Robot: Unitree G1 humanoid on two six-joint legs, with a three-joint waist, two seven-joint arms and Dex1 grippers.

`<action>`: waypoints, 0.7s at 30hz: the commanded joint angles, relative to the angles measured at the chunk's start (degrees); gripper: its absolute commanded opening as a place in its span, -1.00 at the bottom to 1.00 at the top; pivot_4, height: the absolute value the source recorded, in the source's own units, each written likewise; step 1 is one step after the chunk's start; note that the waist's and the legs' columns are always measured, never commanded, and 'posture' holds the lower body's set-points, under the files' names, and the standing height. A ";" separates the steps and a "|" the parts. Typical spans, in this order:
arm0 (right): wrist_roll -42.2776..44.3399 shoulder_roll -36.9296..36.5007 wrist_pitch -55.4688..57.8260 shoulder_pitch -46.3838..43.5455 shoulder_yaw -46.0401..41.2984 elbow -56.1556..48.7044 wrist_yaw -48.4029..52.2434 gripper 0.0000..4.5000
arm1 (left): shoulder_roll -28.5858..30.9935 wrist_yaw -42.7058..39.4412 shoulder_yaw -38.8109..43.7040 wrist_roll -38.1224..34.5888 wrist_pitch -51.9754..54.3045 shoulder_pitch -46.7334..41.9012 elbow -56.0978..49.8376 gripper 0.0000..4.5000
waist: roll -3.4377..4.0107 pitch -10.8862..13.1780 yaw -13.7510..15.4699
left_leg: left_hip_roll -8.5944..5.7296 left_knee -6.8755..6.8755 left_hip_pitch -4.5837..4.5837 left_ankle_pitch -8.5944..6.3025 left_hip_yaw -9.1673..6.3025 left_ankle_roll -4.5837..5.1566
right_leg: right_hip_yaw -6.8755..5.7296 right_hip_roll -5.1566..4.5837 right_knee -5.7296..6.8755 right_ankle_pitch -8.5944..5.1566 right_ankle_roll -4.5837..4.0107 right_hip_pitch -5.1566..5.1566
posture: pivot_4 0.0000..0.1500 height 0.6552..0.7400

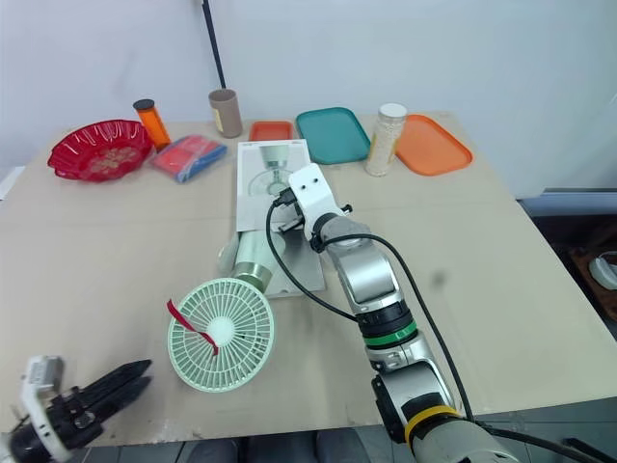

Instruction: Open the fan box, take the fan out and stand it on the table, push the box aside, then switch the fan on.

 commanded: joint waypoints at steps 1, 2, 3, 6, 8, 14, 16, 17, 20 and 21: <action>-0.26 0.47 0.17 -0.45 0.96 -0.01 0.14 -1.00 | 3.53 16.40 -0.65 -8.26 -5.20 -7.42 -13.82 0.99 | -0.35 0.19 0.39 | -0.02 0.01 -0.08 0.13 -0.18 -0.23 | -0.05 -0.04 0.00 0.09 0.03 0.00 | 1.00 1.00; -0.37 0.56 -0.13 -0.58 1.39 -0.45 0.30 -1.00 | 5.36 18.37 -0.89 -5.85 -5.29 -10.64 -16.40 0.99 | -0.46 0.25 0.41 | -0.03 0.01 -0.10 0.16 -0.20 -0.26 | -0.06 -0.04 -0.01 0.11 0.02 -0.01 | 1.00 1.00; -0.45 0.66 -0.33 -0.79 1.65 -0.59 0.40 -1.00 | 6.65 19.48 -1.11 -4.02 -5.17 -12.84 -17.84 0.99 | -0.60 0.34 0.61 | -0.01 0.01 -0.11 0.17 -0.17 -0.29 | -0.06 0.01 -0.02 0.17 0.00 -0.04 | 1.00 1.00; -1.14 0.74 -1.25 -1.44 2.73 -1.56 0.54 -1.00 | 8.48 19.05 -3.54 2.28 -5.07 -17.65 -18.74 0.99 | -0.77 0.32 0.31 | -0.03 0.00 -0.12 0.19 -0.01 -0.39 | -0.05 0.02 -0.08 0.22 -0.01 -0.06 | 1.00 1.00; -1.04 1.03 -0.91 -1.76 2.66 -2.07 0.64 -1.00 | 8.22 19.09 -3.77 4.16 -5.65 -18.62 -18.09 0.99 | -0.57 0.44 0.04 | -0.06 -0.06 -0.16 0.18 0.13 -0.37 | 0.03 -0.02 -0.06 0.22 0.02 -0.19 | 1.00 1.00; -1.03 0.32 -1.52 -1.55 2.09 -0.76 1.23 -1.00 | 14.64 2.39 -2.03 26.56 -10.18 -18.30 -14.22 0.99 | -0.54 0.56 0.00 | 0.07 -0.14 -0.29 0.18 0.03 -0.37 | -0.02 0.17 0.04 0.27 -0.11 -0.40 | 1.00 1.00; -0.93 0.08 -1.73 -1.39 2.24 -0.75 1.68 -1.00 | 17.03 -4.24 -1.75 32.68 -12.94 -17.90 -12.03 0.99 | -0.59 0.65 -0.01 | 0.06 -0.15 -0.39 0.24 0.05 -0.45 | 0.00 0.21 0.06 0.30 -0.14 -0.55 | 1.00 1.00; -0.80 -0.02 -1.97 -1.37 2.25 -0.64 1.96 -1.00 | 18.16 -8.31 -1.43 34.98 -14.06 -18.08 -10.14 0.99 | -0.61 0.70 -0.02 | 0.06 -0.15 -0.39 0.24 0.07 -0.45 | 0.02 0.20 0.06 0.31 -0.12 -0.55 | 1.00 1.00; -0.04 -0.52 -3.46 -1.51 1.94 -0.45 3.56 -1.00 | 22.14 -21.56 -1.46 42.92 -19.63 -20.42 -3.85 0.99 | -0.59 0.73 -0.09 | 0.03 -0.14 -0.43 0.27 0.18 -0.45 | 0.07 0.13 0.04 0.34 -0.06 -0.61 | 1.00 1.00; 0.36 -0.71 -3.77 -1.61 1.64 -0.53 4.21 -1.00 | 23.39 -25.21 -1.58 44.77 -21.31 -21.75 -1.79 0.99 | -0.62 0.74 -0.11 | 0.03 -0.14 -0.45 0.27 0.20 -0.45 | 0.07 0.13 0.04 0.34 -0.06 -0.65 | 1.00 1.00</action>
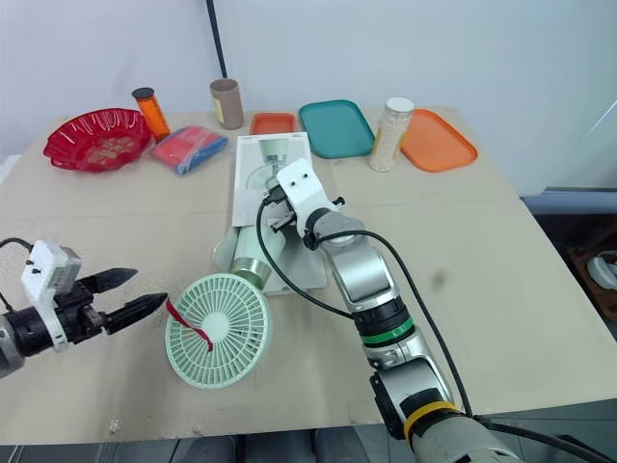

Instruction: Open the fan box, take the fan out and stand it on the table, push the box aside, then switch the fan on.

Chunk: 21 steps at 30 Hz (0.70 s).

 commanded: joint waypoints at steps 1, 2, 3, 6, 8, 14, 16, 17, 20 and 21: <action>1.70 -0.80 -1.85 -0.36 -0.73 -0.19 2.81 -1.00 | 5.18 -18.16 1.28 10.01 -8.53 -4.63 8.18 0.99 | -0.05 0.02 -0.03 | 0.02 0.00 -0.06 0.00 -0.02 0.00 | -0.01 0.02 0.01 0.00 0.00 -0.05 | 1.00 1.00; 2.03 -0.95 -2.05 -0.43 -1.06 -0.15 3.26 -1.00 | 5.79 -21.02 0.80 12.20 -10.47 -5.72 9.63 0.99 | -0.04 0.03 -0.03 | 0.04 0.00 -0.14 0.01 -0.06 0.01 | -0.04 0.08 0.01 0.01 -0.01 -0.11 | 1.00 1.00; 2.23 -1.04 -2.17 -0.41 -1.26 -0.16 3.51 -1.00 | 6.04 -23.05 0.41 13.97 -12.00 -6.30 10.47 0.99 | 0.01 0.06 -0.03 | 0.05 0.00 -0.16 0.02 -0.07 0.01 | -0.05 0.08 0.01 0.01 -0.02 -0.14 | 1.00 1.00; 4.08 -1.34 -2.05 -0.98 -3.05 -0.69 4.81 -1.00 | 6.79 -32.32 -2.59 20.67 -19.74 -9.12 15.75 0.99 | 0.02 0.07 -0.21 | 0.04 0.00 -0.21 0.01 0.01 0.02 | -0.02 0.02 0.01 0.05 0.01 -0.18 | 1.00 1.00; 4.31 -1.90 -1.67 -1.00 -3.31 -1.63 5.34 -1.00 | 6.26 -37.43 -4.40 24.60 -26.03 -9.28 17.74 0.99 | 0.04 0.08 -0.22 | 0.06 0.00 -0.22 0.00 0.01 0.03 | -0.03 0.03 0.01 0.06 -0.01 -0.18 | 1.00 1.00; 6.05 -3.79 -0.37 -1.25 -4.88 -4.28 7.19 -1.00 | 4.49 -45.54 -6.79 27.59 -33.78 -10.29 21.34 0.99 | 0.04 0.09 -0.21 | 0.10 0.01 -0.30 0.01 -0.01 0.04 | -0.06 0.04 0.03 0.09 -0.04 -0.25 | 1.00 1.00; 6.59 -4.50 0.00 -1.63 -5.42 -4.79 7.71 -1.00 | 3.77 -50.27 -7.51 29.28 -40.41 -10.41 23.05 0.99 | 0.07 0.10 -0.20 | 0.09 0.02 -0.32 0.03 -0.01 0.08 | -0.06 0.04 0.04 0.11 -0.03 -0.26 | 1.00 1.00; 7.13 -4.89 0.32 -1.83 -5.71 -5.25 8.04 -1.00 | 3.06 -50.22 -7.59 29.23 -40.37 -10.84 23.40 0.99 | 0.06 0.10 -0.20 | 0.08 0.03 -0.33 0.04 0.00 0.10 | -0.06 0.04 0.04 0.13 -0.01 -0.25 | 1.00 1.00; 10.07 -5.56 2.47 -2.46 -7.43 -7.78 9.69 -1.00 | 1.39 -49.00 -8.05 28.54 -37.85 -12.36 23.42 0.99 | 0.09 0.11 -0.16 | 0.10 0.05 -0.35 0.05 -0.02 0.12 | -0.09 0.04 0.06 0.15 -0.02 -0.25 | 1.00 1.00; 11.15 -6.09 3.37 -2.79 -8.13 -9.03 10.45 -1.00 | 0.93 -49.33 -8.35 28.92 -38.37 -12.47 23.34 0.99 | 0.09 0.11 -0.19 | 0.08 0.06 -0.36 0.07 -0.03 0.16 | -0.09 0.04 0.08 0.15 -0.01 -0.25 | 1.00 1.00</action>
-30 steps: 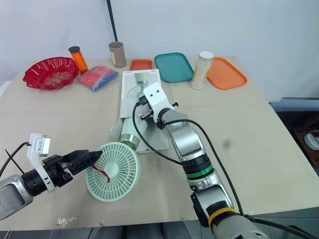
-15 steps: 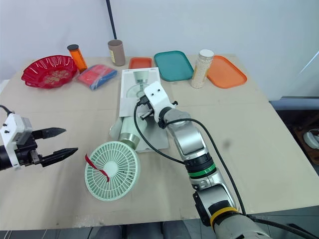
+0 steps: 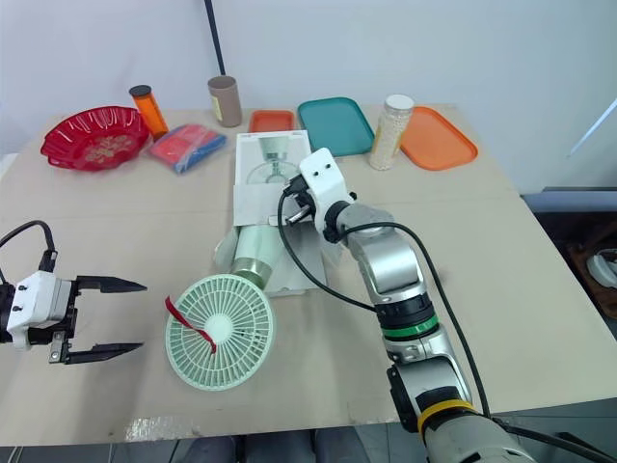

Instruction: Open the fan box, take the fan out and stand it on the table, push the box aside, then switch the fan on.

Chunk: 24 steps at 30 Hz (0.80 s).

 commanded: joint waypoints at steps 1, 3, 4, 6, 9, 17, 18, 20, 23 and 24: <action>4.32 -1.09 2.52 -2.64 -3.18 -6.99 2.46 -1.00 | -1.25 -0.68 -0.02 0.40 -0.67 -1.06 -0.65 0.99 | 0.00 0.00 -0.05 | 0.03 0.01 -0.01 -0.01 0.01 0.03 | 0.00 0.02 0.01 0.01 0.00 -0.01 | 1.00 1.00; 7.50 -1.66 5.28 -3.43 -5.47 -9.19 3.80 -1.00 | -2.06 -0.89 -0.61 1.46 -1.73 -1.50 -0.44 0.99 | 0.01 0.01 -0.04 | 0.03 0.01 -0.01 -0.01 0.01 0.04 | 0.00 0.02 0.02 0.02 0.00 -0.01 | 1.00 1.00; 9.63 -2.02 7.33 -3.96 -6.89 -10.59 4.61 -1.00 | -2.36 -1.11 -0.94 1.96 -2.35 -1.94 -0.12 0.99 | 0.02 0.01 -0.03 | 0.03 0.02 -0.01 -0.01 0.00 0.04 | -0.01 0.01 0.02 0.02 0.00 0.00 | 1.00 1.00; 15.27 -3.06 13.08 -5.16 -10.31 -13.84 6.92 -0.76 | -3.11 -0.95 -1.51 2.81 -2.72 -3.17 0.57 1.00 | 0.01 0.00 0.06 | 0.02 0.04 -0.02 -0.01 -0.04 0.05 | -0.05 0.00 0.03 0.02 0.00 0.02 | 1.00 1.00; 22.10 -6.35 19.13 -5.67 -13.12 -18.30 10.51 -0.21 | -3.51 -1.26 -2.21 3.50 -3.26 -4.12 1.06 1.00 | 0.02 0.01 0.06 | 0.02 0.08 -0.02 -0.01 -0.06 0.08 | -0.07 0.01 0.04 0.04 0.00 0.04 | 1.00 1.00; 40.17 -24.28 27.09 0.19 -17.99 -30.56 24.26 0.94 | -4.65 -2.65 -4.25 5.23 -5.06 -5.59 3.31 1.00 | 0.05 0.03 0.13 | -0.03 0.20 -0.05 -0.08 -0.11 0.28 | -0.17 -0.04 0.02 0.03 0.01 0.13 | 1.00 1.00; 41.53 -25.79 26.82 0.85 -18.52 -30.91 25.03 0.94 | -4.81 -2.70 -4.35 5.30 -5.20 -5.65 3.43 1.00 | 0.07 0.04 0.06 | -0.03 0.24 -0.05 -0.07 -0.11 0.30 | -0.17 -0.04 0.04 0.03 0.01 0.14 | 1.00 1.00; 43.70 -29.54 25.59 2.67 -19.22 -31.72 27.63 0.94 | -5.27 -2.85 -4.79 5.46 -5.83 -5.69 3.44 1.00 | 0.10 0.06 0.02 | -0.02 0.29 -0.03 -0.06 -0.05 0.38 | -0.15 -0.03 0.05 0.12 0.00 0.12 | 1.00 1.00; 47.04 -35.64 24.42 6.08 -20.42 -33.44 31.97 0.94 | -6.11 -3.99 -5.72 6.13 -8.36 -5.79 3.94 1.00 | 0.10 0.05 0.18 | -0.01 0.29 0.00 -0.05 -0.06 0.45 | -0.15 -0.01 0.05 0.13 0.00 0.16 | 1.00 1.00; 48.75 -37.23 24.84 6.81 -21.28 -33.50 32.64 0.94 | -6.38 -4.54 -6.05 6.55 -9.73 -6.09 4.54 1.00 | 0.09 0.05 0.18 | -0.02 0.31 0.00 -0.06 -0.06 0.47 | -0.16 -0.02 0.04 0.11 0.03 0.20 | 1.00 1.00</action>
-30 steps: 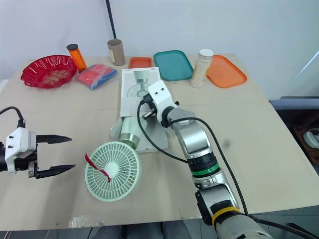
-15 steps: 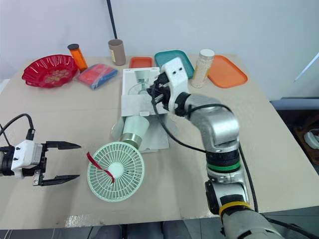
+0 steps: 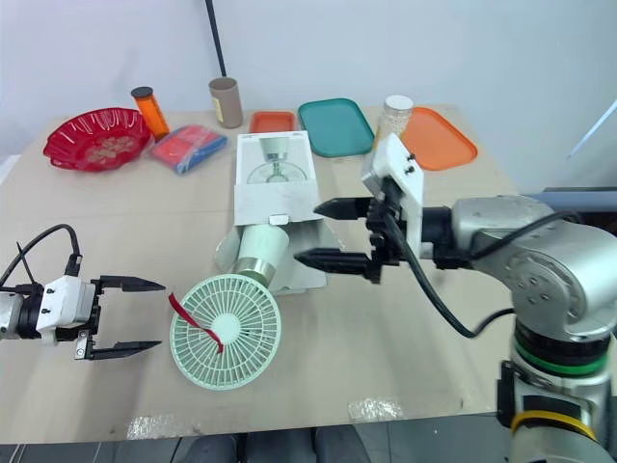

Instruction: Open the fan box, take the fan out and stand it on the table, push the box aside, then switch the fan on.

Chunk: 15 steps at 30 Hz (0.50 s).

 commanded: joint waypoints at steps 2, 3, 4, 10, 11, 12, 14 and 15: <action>8.07 -6.55 0.32 2.19 -4.98 -2.39 5.66 0.94 | -1.42 -2.82 -1.07 1.64 -7.39 -2.82 3.58 1.00 | 0.03 0.02 0.10 | 0.00 0.03 -0.02 0.00 0.01 0.01 | 0.01 0.00 0.00 0.00 0.00 0.00 | 1.00 1.00; 10.12 -7.98 0.86 2.63 -5.62 -2.13 6.62 0.94 | -2.01 -3.51 -1.41 2.16 -10.07 -4.33 5.47 1.00 | 0.03 0.02 0.19 | -0.03 0.04 -0.02 0.00 -0.01 0.01 | 0.00 -0.01 0.00 0.00 0.01 0.02 | 1.00 1.00; 12.80 -8.64 2.27 2.29 -6.27 -0.97 6.45 0.94 | -2.61 -4.07 -1.86 2.90 -12.97 -5.99 7.60 1.00 | 0.04 0.02 0.29 | 0.00 0.06 -0.02 0.00 -0.02 0.01 | -0.01 0.02 0.00 0.01 0.00 0.02 | 1.00 1.00; 21.44 -9.51 5.26 -1.89 -6.45 3.67 0.96 0.94 | -4.37 -5.92 -4.61 4.40 -18.99 -11.38 15.77 1.00 | 0.03 0.01 0.06 | 0.02 0.19 0.00 -0.02 0.01 0.06 | 0.00 0.05 0.01 0.09 0.02 0.07 | 1.00 1.00; 21.61 -9.81 4.84 -2.02 -6.20 3.38 0.72 0.94 | -4.54 -6.34 -5.03 4.42 -19.94 -11.69 16.36 1.00 | 0.03 0.02 0.05 | 0.04 0.19 0.00 -0.04 0.01 0.09 | 0.00 0.06 0.01 0.09 0.02 0.07 | 1.00 1.00; 20.97 -10.00 3.82 -1.87 -5.85 2.69 0.25 0.94 | -4.74 -6.34 -5.39 4.46 -20.31 -11.96 16.70 1.00 | 0.03 0.02 0.09 | 0.04 0.19 -0.01 -0.05 0.01 0.11 | 0.00 0.06 0.01 0.09 0.02 0.07 | 1.00 1.00; 19.12 -9.79 1.64 -0.88 -4.95 1.16 -1.27 0.94 | -5.43 -5.86 -6.24 4.32 -20.66 -12.56 16.58 1.00 | 0.03 0.02 0.15 | 0.04 0.19 -0.04 -0.06 0.00 0.13 | -0.01 0.06 -0.01 0.07 0.04 0.06 | 1.00 1.00; 18.28 -9.79 0.68 -0.40 -4.59 0.63 -1.79 0.94 | -5.64 -5.73 -6.52 4.26 -20.81 -12.75 16.54 1.00 | 0.03 0.02 0.19 | 0.03 0.28 -0.10 -0.09 0.00 0.18 | -0.01 0.04 -0.01 0.06 0.06 0.06 | 1.00 1.00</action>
